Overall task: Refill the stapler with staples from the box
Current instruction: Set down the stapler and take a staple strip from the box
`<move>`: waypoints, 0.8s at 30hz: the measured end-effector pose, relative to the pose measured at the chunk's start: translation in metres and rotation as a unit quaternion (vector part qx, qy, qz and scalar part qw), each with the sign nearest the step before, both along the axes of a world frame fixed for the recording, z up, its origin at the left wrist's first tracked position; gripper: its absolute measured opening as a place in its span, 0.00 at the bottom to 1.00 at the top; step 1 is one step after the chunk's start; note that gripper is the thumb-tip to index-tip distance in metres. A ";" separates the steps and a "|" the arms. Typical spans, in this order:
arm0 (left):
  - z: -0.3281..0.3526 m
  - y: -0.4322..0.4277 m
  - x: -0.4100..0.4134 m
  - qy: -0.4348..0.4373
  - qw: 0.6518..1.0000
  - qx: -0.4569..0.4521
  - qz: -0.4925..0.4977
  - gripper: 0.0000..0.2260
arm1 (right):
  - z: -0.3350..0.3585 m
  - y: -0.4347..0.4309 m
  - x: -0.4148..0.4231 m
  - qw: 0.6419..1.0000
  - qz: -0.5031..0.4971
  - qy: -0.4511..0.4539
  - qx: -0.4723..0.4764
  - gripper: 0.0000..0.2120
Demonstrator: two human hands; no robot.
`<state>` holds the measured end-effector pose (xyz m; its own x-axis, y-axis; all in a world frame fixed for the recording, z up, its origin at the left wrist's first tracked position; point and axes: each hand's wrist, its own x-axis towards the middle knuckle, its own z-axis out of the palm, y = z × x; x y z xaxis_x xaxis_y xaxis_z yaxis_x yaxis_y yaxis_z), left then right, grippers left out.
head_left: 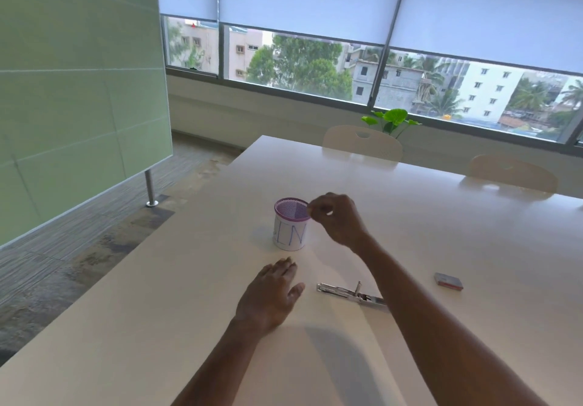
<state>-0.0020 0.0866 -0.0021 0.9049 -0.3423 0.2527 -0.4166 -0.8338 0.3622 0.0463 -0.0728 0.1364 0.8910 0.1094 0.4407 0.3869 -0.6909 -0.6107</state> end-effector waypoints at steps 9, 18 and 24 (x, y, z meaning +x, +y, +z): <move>0.002 0.001 -0.003 -0.001 1.000 0.020 -0.004 0.26 | -0.012 0.016 0.062 0.996 -0.018 0.032 -0.078 0.06; 0.002 0.003 -0.002 0.012 0.999 0.031 -0.008 0.26 | -0.007 -0.037 0.036 0.992 -0.084 -0.030 0.092 0.04; 0.001 0.001 0.001 0.024 0.999 0.042 -0.013 0.27 | -0.030 -0.113 -0.009 0.976 -0.161 -0.036 0.145 0.04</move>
